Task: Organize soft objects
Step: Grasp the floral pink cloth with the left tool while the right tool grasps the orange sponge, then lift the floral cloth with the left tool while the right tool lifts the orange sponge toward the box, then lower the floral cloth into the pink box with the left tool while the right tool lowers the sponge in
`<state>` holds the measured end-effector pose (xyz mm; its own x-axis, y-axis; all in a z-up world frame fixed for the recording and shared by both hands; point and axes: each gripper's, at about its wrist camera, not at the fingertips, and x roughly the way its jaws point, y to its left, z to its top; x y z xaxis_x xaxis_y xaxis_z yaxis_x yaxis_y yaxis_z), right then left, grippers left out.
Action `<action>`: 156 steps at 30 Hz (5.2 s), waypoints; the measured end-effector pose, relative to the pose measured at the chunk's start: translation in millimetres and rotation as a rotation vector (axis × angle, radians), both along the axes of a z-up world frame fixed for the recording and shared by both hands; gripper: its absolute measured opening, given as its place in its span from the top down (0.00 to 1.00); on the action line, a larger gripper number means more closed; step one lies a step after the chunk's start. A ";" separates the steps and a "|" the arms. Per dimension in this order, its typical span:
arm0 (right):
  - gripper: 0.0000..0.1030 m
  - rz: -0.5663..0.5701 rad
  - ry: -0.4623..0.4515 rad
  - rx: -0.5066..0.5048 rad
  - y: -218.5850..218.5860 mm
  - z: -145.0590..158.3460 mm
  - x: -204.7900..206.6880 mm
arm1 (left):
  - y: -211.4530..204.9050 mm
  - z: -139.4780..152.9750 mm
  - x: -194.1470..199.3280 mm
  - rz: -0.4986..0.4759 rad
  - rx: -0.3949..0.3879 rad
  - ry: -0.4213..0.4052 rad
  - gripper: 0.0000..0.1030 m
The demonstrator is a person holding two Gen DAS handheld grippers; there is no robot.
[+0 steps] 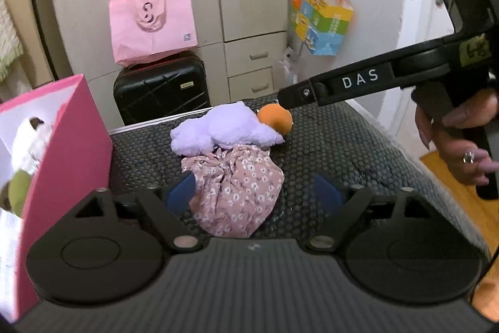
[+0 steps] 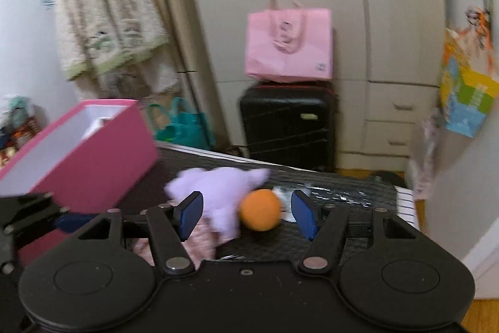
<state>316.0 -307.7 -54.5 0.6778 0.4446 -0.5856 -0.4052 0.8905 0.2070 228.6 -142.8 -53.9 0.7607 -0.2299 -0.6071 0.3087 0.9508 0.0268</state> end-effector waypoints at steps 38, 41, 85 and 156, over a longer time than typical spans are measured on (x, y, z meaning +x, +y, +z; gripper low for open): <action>0.59 0.020 0.113 0.133 -15.4 -41.7 12.2 | 16.2 -51.3 48.4 0.182 -0.086 0.032 0.77; 0.59 0.016 0.104 0.102 -14.3 -40.5 -0.6 | 18.4 -49.8 41.9 0.181 -0.097 0.036 0.79; 0.58 0.135 0.250 -0.011 68.5 -3.0 -192.9 | 120.6 22.4 -113.8 -0.147 -0.270 0.287 0.79; 0.57 0.326 -0.009 -0.362 290.5 48.6 -21.2 | 272.1 42.4 44.2 0.077 -0.022 0.203 0.56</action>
<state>294.7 -17.2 -6.0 0.5425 0.4038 -0.7366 -0.6756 0.7309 -0.0969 272.8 129.3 -11.5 0.6388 -0.1912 -0.7453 0.2325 0.9713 -0.0500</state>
